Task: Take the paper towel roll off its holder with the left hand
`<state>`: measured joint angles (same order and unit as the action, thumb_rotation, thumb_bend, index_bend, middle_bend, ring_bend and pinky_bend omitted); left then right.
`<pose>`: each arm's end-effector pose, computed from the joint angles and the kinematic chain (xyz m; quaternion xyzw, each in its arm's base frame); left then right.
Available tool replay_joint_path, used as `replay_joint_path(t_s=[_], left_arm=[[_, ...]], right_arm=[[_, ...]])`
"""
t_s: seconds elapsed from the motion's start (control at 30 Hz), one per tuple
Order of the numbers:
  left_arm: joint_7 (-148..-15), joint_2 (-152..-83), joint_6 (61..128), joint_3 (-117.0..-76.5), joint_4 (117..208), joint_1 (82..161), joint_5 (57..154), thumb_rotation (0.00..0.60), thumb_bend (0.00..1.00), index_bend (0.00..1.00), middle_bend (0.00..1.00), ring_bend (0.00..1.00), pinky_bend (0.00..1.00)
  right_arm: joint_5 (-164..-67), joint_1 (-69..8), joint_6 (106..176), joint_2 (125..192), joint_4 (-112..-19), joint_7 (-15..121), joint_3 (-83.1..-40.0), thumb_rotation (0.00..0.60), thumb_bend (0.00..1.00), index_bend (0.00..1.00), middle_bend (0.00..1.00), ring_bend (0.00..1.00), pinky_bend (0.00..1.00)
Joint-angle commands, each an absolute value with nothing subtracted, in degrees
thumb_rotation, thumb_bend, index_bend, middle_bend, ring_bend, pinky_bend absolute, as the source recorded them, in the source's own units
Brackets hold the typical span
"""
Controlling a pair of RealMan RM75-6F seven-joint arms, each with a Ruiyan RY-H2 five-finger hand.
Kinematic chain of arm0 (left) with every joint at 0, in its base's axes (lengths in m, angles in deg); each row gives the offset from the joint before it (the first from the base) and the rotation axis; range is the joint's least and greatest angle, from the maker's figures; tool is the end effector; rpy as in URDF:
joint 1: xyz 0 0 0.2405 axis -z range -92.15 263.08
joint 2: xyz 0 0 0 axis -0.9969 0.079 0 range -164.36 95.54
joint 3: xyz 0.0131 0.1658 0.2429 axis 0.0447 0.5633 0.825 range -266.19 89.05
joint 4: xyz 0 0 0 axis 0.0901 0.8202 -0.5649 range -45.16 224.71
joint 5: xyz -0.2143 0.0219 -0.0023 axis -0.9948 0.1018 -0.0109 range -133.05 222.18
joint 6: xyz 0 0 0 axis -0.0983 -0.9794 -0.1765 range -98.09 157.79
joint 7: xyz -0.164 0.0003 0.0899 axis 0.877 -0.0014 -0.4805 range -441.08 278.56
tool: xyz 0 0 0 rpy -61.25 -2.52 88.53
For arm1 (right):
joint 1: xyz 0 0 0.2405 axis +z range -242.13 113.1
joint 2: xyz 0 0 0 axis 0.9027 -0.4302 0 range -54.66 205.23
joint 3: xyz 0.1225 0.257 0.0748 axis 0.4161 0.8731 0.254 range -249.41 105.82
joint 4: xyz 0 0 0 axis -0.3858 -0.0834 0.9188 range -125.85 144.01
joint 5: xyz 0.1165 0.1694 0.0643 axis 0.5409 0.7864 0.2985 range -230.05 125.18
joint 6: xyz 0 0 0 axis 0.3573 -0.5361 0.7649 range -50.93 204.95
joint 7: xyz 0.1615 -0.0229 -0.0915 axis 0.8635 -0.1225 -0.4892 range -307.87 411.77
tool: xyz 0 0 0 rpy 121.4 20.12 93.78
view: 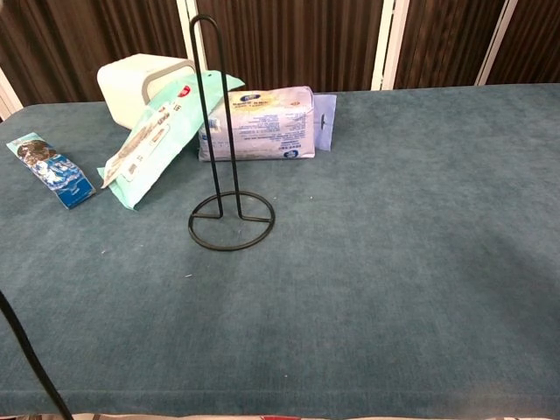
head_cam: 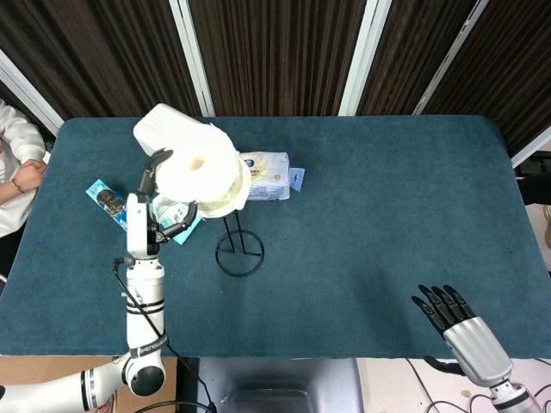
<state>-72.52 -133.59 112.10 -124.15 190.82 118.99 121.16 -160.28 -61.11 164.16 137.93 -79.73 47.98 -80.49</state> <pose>-0.0670 0.3910 0.1014 -0.3199 -0.4556 -0.7895 0.2584 -0.3207 -0.1610 0.1294 0.7473 -0.3163 0.3536 0.4652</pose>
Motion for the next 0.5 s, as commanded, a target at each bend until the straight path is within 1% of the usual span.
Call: replay_joint_path(t_s=[0.03, 0.13, 0.23, 0.33, 0.37, 0.5], left_arm=[[-70.9, -130.5, 112.1, -126.7, 192.5, 118.4, 118.5, 0.600, 0.88, 0.74, 0.73, 0.80, 0.89], [-69.9, -127.3, 111.9, -126.8, 191.4, 116.9, 118.3, 0.600, 0.87, 0.74, 0.73, 0.79, 0.89], [-67.6, -124.5, 112.3, -124.5, 190.1, 114.6, 119.8, 0.600, 0.86, 0.74, 0.73, 0.80, 0.89], [-64.1, -122.1, 114.2, -120.0, 187.9, 111.4, 124.1, 0.600, 0.85, 0.74, 0.73, 0.79, 0.89], [-62.4, -121.5, 115.5, -117.8, 186.4, 109.9, 126.3, 0.600, 0.85, 0.74, 0.73, 0.80, 0.89], [-55.4, -121.6, 117.6, -111.3, 179.3, 106.9, 130.1, 0.600, 0.84, 0.74, 0.73, 0.79, 0.89]], right_arm=[[-160.2, -61.1, 164.0, 138.0, -79.7, 48.0, -80.5, 0.600, 0.00, 0.00, 0.00, 0.00, 0.00], [-159.9, -60.9, 163.4, 138.1, -79.8, 47.6, -80.4, 0.600, 0.00, 0.00, 0.00, 0.00, 0.00], [-159.8, -60.9, 163.2, 138.2, -80.1, 47.3, -80.4, 0.600, 0.00, 0.00, 0.00, 0.00, 0.00], [-160.1, -61.0, 163.5, 138.2, -80.2, 47.2, -80.6, 0.600, 0.00, 0.00, 0.00, 0.00, 0.00], [-160.2, -61.1, 163.7, 138.1, -80.2, 47.3, -80.6, 0.600, 0.00, 0.00, 0.00, 0.00, 0.00], [-160.4, -61.1, 163.8, 138.3, -80.2, 47.3, -80.7, 0.600, 0.00, 0.00, 0.00, 0.00, 0.00]])
